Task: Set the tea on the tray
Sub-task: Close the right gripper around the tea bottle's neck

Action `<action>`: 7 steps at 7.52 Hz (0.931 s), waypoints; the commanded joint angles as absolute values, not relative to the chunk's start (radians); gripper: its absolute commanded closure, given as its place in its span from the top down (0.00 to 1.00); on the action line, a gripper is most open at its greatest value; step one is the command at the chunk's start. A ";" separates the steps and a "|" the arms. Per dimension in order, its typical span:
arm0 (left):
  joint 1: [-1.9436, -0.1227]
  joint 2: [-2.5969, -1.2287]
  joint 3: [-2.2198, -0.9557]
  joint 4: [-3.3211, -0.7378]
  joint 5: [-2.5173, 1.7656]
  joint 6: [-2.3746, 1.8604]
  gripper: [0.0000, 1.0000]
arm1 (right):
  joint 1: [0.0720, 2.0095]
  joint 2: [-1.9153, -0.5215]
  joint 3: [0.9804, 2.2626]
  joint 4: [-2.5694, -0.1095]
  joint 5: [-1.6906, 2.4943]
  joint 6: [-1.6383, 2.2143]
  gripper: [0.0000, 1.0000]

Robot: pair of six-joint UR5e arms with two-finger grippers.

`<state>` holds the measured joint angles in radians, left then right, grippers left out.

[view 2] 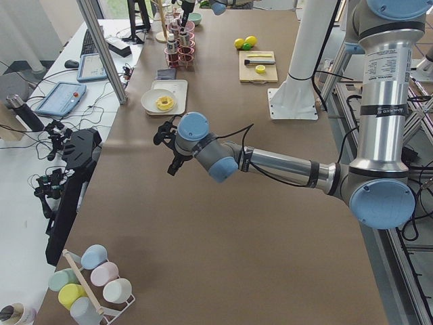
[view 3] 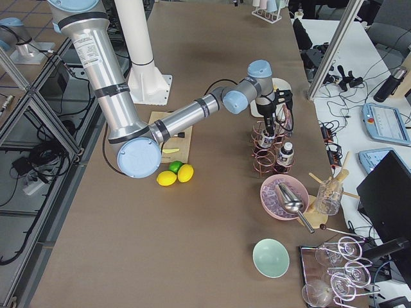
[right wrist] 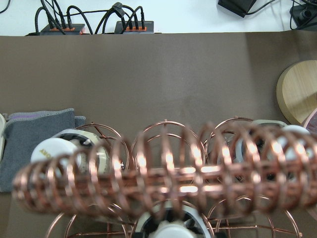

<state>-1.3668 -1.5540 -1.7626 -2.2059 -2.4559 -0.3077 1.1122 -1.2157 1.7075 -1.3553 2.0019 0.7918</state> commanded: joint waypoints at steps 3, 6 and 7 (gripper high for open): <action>-1.367 -1.554 -1.763 -2.206 -2.456 -0.305 1.00 | 1.115 -1.213 1.710 -1.355 2.008 0.795 0.00; -1.367 -1.554 -1.763 -2.206 -2.456 -0.307 1.00 | 1.215 -1.215 1.761 -1.371 2.092 0.766 0.00; -1.367 -1.554 -1.763 -2.206 -2.456 -0.307 1.00 | 1.251 -1.212 1.802 -1.443 2.145 0.764 0.00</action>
